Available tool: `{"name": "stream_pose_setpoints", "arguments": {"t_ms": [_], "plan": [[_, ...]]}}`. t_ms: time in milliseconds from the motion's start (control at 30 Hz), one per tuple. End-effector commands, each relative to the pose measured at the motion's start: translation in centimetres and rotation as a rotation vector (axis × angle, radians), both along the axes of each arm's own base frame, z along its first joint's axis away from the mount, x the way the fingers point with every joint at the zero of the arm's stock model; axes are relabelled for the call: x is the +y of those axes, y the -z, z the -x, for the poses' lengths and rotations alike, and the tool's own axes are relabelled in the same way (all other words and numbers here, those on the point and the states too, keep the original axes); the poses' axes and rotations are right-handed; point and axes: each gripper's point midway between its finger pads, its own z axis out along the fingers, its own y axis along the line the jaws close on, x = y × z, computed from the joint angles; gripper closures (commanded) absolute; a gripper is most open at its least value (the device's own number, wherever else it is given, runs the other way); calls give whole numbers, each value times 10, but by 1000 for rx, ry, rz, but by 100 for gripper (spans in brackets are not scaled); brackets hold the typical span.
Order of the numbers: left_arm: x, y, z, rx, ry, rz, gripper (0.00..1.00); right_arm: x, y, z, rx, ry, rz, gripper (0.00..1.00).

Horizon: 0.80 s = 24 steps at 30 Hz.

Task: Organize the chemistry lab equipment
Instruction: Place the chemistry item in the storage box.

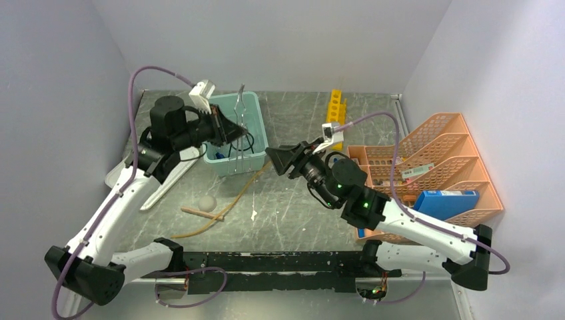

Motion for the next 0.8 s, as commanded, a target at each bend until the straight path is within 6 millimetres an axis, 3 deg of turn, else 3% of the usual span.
{"name": "stream_pose_setpoints", "arguments": {"t_ms": [0,167,300,533,767], "plan": [[30,-11,-39,-60,-218,-165,95,-28,18,-4,19,90,52,44],[56,-9,-76,-97,-388,-310,95,-46,31,0,41,117,71,43],[73,4,-103,-94,-491,-415,95,-56,42,3,64,130,77,43],[84,38,-141,-18,-531,-451,95,-69,60,9,91,135,112,42],[100,77,-171,74,-582,-518,95,-83,60,11,86,160,103,41]]}}
